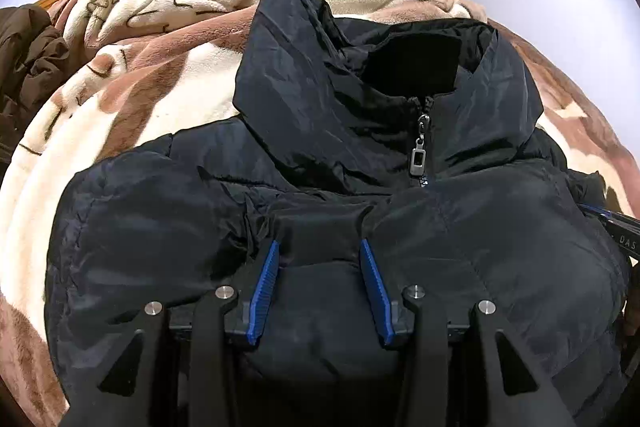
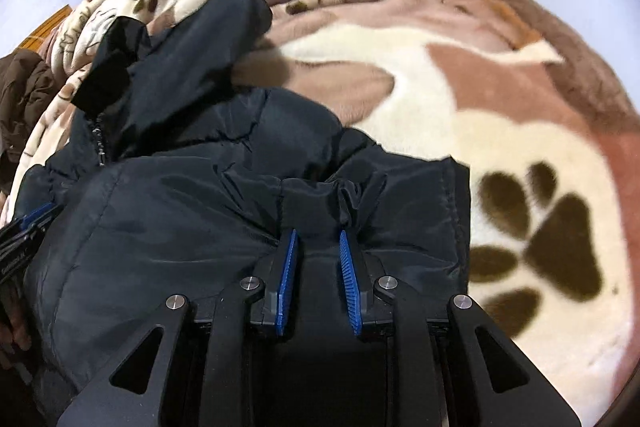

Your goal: Fold large clothes

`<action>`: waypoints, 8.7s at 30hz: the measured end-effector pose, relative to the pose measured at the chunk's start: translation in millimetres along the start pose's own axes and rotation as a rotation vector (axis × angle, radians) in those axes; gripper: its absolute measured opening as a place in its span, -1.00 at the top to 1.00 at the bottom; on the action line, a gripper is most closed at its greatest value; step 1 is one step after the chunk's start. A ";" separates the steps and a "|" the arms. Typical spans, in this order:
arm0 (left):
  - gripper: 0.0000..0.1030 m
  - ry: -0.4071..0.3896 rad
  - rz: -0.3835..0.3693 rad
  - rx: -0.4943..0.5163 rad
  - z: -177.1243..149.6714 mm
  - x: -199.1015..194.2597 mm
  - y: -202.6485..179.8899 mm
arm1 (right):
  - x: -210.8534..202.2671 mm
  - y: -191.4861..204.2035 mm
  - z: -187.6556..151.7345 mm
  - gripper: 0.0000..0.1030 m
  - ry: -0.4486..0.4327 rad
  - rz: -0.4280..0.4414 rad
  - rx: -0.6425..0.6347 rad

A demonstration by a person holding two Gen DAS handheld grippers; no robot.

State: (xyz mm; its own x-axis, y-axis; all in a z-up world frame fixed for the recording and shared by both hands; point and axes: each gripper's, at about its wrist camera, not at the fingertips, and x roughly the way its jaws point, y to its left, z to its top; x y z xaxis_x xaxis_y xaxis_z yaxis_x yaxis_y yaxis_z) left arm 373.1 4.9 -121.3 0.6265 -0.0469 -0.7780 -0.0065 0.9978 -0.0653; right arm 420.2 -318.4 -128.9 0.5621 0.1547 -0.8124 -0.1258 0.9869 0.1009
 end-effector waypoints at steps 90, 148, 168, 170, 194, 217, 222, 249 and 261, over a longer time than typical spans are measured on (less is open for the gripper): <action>-0.08 -0.081 -0.055 -0.003 -50.8 -258.5 -1.8 | -257.2 126.0 -45.5 0.19 -0.270 0.079 -0.129; 0.92 -0.150 -0.187 -0.189 61.2 -116.3 80.0 | -144.2 65.6 53.3 0.86 -0.156 0.270 -0.046; 0.89 -0.015 -0.156 -0.179 -54.3 -171.5 89.2 | -164.1 81.1 -37.9 0.61 -0.039 0.248 -0.079; 0.78 -0.049 -0.182 -0.159 -39.6 -172.0 75.8 | -162.4 93.7 -31.7 0.61 -0.058 0.255 -0.087; 0.41 0.047 -0.224 -0.071 -75.4 -112.2 13.3 | -124.1 120.0 -72.7 0.60 -0.033 0.209 -0.077; 0.40 0.130 -0.185 -0.138 -81.3 -67.0 26.4 | -40.5 151.2 -84.0 0.64 0.103 0.197 -0.150; 0.40 0.042 -0.227 -0.128 -70.9 -122.3 44.5 | -108.7 136.2 -68.4 0.63 -0.073 0.227 -0.169; 0.39 -0.105 -0.097 -0.134 33.6 -77.5 79.3 | -73.2 68.9 23.9 0.53 -0.154 0.124 -0.045; 0.39 -0.023 -0.023 -0.057 31.9 18.9 57.2 | 23.8 54.6 23.6 0.51 -0.047 0.058 -0.037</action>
State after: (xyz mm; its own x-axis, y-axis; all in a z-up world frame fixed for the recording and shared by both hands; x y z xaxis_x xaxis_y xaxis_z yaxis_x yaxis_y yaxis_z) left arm 409.4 62.5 -119.9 0.6451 -0.0683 -0.7611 -0.0357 0.9922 -0.1193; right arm 446.0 -259.7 -129.2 0.5905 0.2145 -0.7780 -0.1892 0.9740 0.1249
